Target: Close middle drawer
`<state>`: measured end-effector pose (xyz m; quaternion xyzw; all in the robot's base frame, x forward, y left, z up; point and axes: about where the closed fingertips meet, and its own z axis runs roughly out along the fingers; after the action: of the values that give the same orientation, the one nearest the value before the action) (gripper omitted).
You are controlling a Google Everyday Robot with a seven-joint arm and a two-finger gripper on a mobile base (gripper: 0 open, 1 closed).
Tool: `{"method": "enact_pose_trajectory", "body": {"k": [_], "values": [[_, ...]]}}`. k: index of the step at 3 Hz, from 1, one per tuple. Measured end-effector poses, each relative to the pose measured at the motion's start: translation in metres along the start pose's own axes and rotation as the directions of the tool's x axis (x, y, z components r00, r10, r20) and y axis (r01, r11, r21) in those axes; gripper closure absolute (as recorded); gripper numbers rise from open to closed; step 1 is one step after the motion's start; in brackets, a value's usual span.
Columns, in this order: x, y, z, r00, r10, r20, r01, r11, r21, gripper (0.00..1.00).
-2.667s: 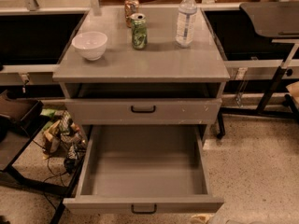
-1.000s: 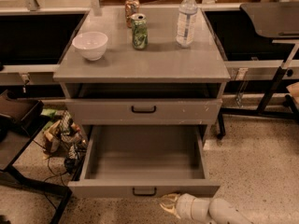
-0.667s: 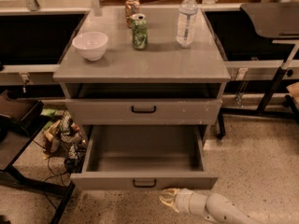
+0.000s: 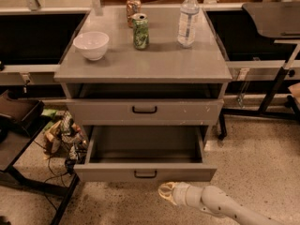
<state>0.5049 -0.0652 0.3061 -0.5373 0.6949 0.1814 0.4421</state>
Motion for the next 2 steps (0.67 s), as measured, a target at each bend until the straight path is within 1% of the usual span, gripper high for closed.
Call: {"method": "enact_pose_trajectory", "body": {"k": [1,2], "values": [[-0.0028,-0.0347,0.0172,0.999,-0.021,-0.033,0.021,0.9997,0.010,1.00],[-0.0027,-0.0332,0.0164,0.999,-0.021,-0.034,0.022,0.9997,0.010,1.00]]}}
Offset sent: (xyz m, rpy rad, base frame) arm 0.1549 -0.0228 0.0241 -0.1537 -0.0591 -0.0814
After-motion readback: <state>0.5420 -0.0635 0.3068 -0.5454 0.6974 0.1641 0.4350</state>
